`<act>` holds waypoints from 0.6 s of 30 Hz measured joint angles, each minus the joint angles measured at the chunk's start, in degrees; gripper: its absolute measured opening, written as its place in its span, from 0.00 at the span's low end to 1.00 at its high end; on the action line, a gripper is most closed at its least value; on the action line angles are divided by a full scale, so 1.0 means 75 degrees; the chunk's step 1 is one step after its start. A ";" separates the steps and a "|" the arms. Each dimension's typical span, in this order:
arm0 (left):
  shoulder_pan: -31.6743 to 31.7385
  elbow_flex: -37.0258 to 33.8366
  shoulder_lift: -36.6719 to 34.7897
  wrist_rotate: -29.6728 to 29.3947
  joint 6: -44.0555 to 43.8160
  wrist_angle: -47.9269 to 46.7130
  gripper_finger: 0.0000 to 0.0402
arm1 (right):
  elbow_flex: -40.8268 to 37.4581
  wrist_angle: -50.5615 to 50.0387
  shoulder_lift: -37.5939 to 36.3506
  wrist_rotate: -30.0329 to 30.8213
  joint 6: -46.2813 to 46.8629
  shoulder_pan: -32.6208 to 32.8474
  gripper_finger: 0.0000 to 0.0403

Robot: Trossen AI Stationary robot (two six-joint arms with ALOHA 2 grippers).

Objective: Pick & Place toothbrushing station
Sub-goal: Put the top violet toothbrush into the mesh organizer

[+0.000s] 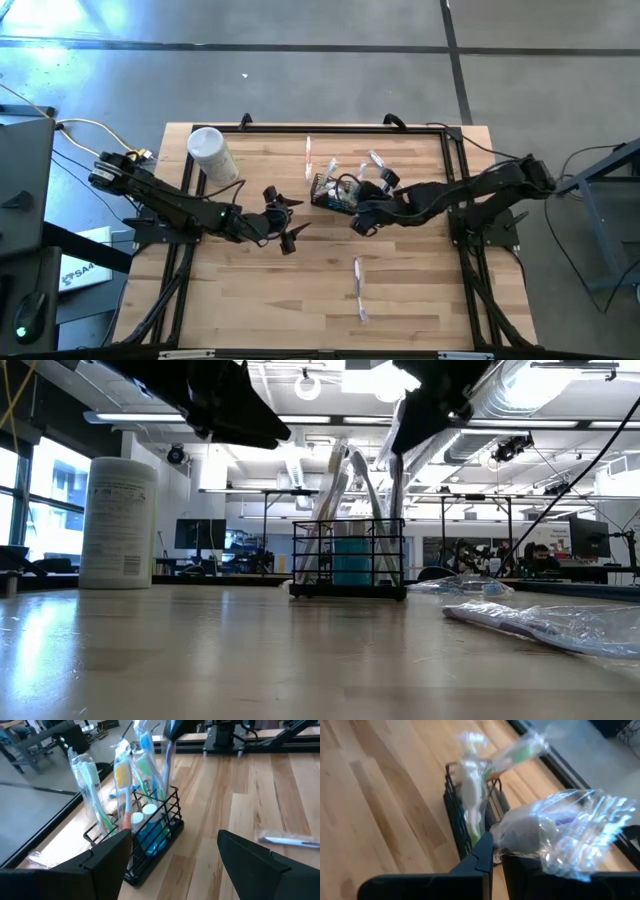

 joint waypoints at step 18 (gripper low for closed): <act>0.0000 0.0000 0.0000 0.0065 -0.0228 -0.0275 0.73 | 0.0003 0.0233 0.0637 -0.0922 -0.0103 -0.0711 0.03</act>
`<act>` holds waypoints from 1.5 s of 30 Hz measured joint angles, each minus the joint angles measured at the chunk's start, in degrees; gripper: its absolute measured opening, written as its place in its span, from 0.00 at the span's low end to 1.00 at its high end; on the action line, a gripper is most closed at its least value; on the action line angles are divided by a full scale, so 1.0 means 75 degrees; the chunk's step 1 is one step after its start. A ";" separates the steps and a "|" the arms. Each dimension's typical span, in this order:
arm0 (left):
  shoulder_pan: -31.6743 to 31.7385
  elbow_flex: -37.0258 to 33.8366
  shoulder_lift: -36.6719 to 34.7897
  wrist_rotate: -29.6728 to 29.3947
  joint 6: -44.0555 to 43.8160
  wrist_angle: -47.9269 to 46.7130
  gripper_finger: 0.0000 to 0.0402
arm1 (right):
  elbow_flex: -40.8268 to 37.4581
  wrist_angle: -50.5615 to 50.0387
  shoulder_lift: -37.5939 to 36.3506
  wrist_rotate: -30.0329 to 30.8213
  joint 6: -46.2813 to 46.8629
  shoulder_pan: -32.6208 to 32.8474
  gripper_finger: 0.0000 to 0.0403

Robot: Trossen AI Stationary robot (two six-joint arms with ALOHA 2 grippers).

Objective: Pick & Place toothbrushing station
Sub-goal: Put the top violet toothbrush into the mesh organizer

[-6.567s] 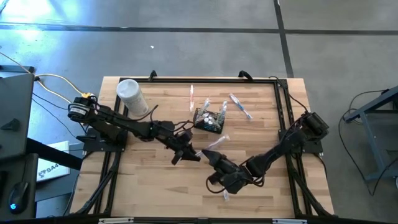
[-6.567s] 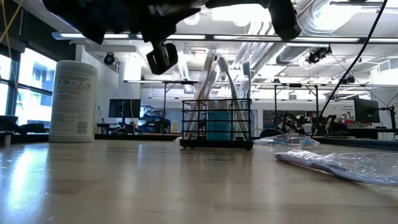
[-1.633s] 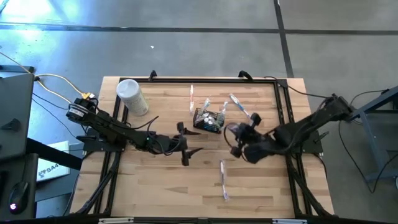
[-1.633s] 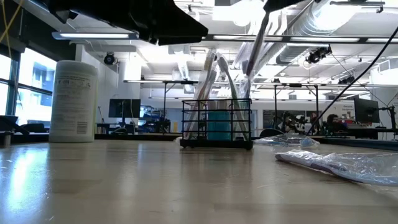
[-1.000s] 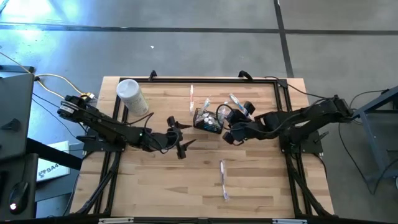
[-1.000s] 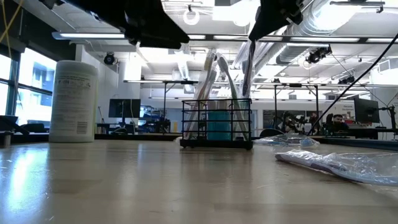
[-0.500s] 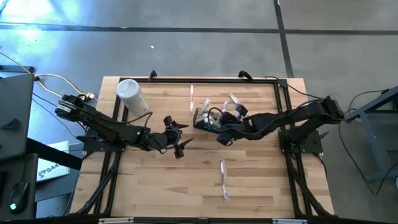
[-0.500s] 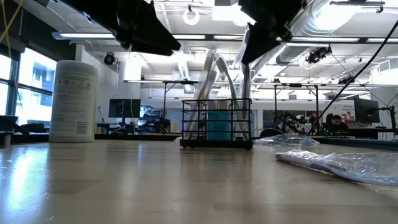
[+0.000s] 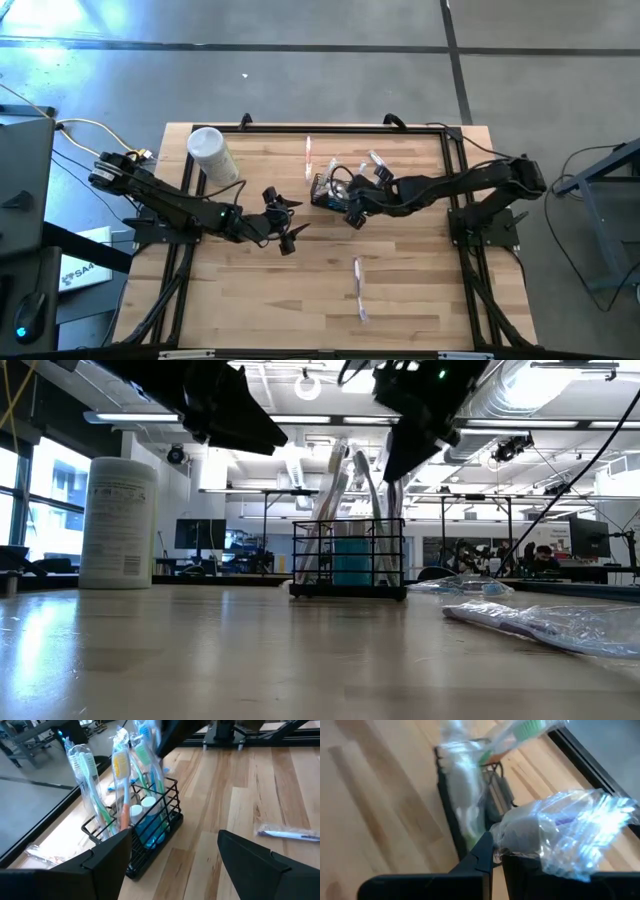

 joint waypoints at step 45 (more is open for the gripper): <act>-0.0001 0.0000 0.0000 0.0090 -0.0219 -0.0362 0.73 | -0.0005 -0.0069 -0.0602 -0.1081 -0.0451 -0.0394 0.38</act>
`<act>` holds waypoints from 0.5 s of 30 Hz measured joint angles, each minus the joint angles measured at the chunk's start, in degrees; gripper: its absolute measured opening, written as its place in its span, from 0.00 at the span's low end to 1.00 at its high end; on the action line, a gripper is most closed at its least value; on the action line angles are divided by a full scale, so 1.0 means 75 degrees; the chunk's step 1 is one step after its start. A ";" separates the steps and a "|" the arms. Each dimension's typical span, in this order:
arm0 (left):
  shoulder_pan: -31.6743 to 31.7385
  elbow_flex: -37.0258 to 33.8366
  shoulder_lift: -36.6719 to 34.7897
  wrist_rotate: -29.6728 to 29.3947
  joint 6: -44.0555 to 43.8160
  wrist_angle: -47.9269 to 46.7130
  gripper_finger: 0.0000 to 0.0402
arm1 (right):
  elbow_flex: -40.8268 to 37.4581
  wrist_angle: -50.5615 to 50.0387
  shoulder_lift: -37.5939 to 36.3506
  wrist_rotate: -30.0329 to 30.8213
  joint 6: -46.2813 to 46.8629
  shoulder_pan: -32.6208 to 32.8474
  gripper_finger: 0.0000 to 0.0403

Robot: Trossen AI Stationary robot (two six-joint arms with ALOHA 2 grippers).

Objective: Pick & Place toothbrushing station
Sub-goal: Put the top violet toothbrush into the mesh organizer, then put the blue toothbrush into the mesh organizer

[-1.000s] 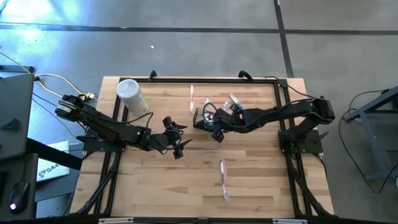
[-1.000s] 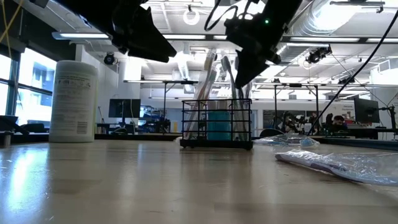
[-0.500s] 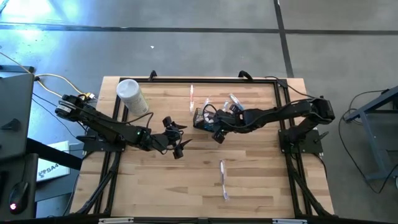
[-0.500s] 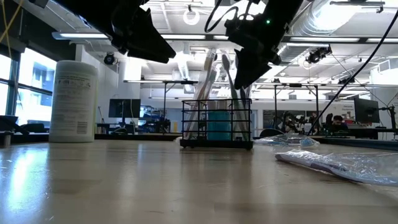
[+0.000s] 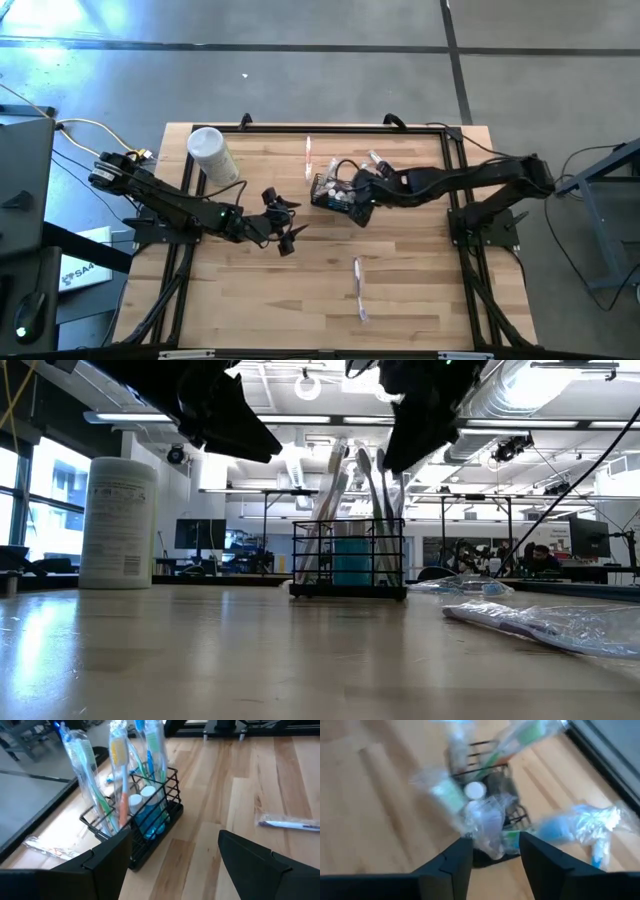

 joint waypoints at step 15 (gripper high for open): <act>-0.0002 0.0000 0.0000 0.0134 -0.0157 -0.0095 0.73 | -0.0001 -0.3984 -0.1335 -0.0724 0.1533 -0.0296 0.34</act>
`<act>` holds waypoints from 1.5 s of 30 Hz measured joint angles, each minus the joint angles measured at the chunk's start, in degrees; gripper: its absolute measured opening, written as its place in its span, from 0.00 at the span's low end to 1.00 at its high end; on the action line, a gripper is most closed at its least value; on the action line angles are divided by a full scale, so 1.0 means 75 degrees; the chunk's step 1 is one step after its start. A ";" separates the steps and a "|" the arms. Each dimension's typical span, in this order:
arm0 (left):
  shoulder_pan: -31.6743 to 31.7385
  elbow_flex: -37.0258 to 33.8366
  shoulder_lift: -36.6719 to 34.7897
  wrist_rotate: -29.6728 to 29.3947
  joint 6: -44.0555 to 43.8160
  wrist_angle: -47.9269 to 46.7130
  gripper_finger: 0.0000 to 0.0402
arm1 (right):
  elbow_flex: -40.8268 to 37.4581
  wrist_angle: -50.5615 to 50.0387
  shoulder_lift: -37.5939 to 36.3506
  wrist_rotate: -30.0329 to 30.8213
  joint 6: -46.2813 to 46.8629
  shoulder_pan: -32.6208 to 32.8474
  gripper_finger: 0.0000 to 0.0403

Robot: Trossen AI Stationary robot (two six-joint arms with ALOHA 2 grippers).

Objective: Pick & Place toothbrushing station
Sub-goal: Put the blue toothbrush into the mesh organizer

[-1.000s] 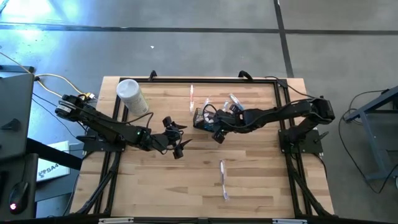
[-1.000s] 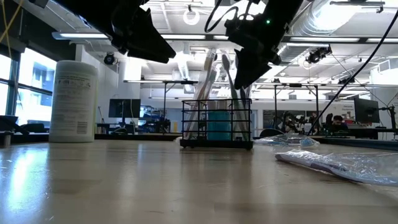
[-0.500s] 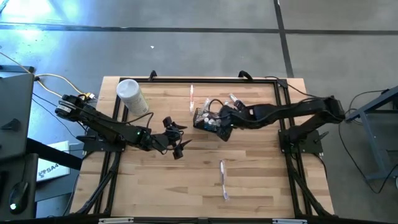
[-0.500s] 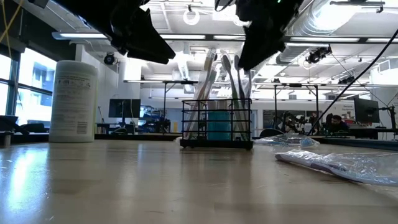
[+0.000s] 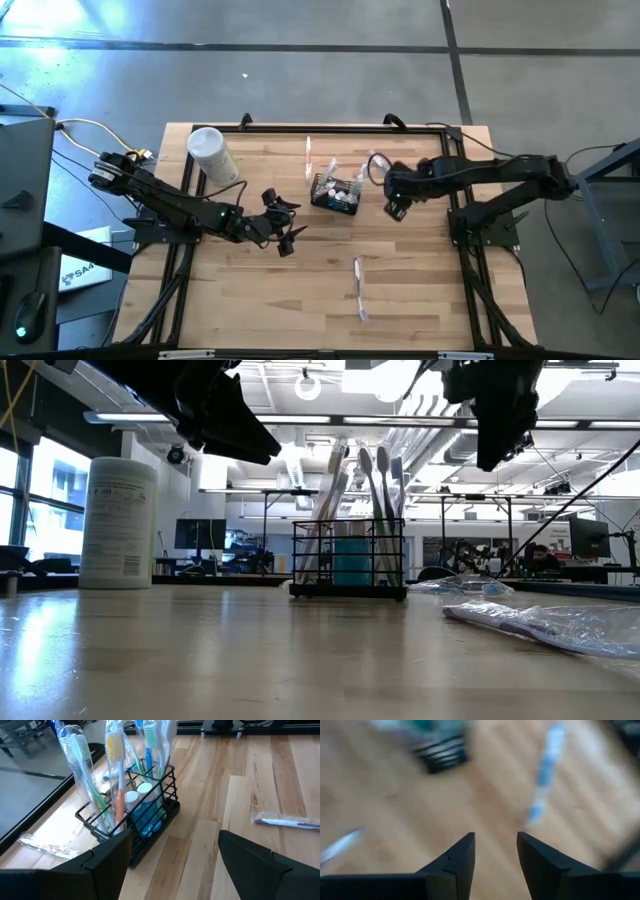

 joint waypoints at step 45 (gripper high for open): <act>0.0000 0.0000 0.0000 0.0592 -0.0175 -0.0791 0.73 | -0.3273 0.5046 0.1888 -0.1292 -0.2500 -0.4491 0.57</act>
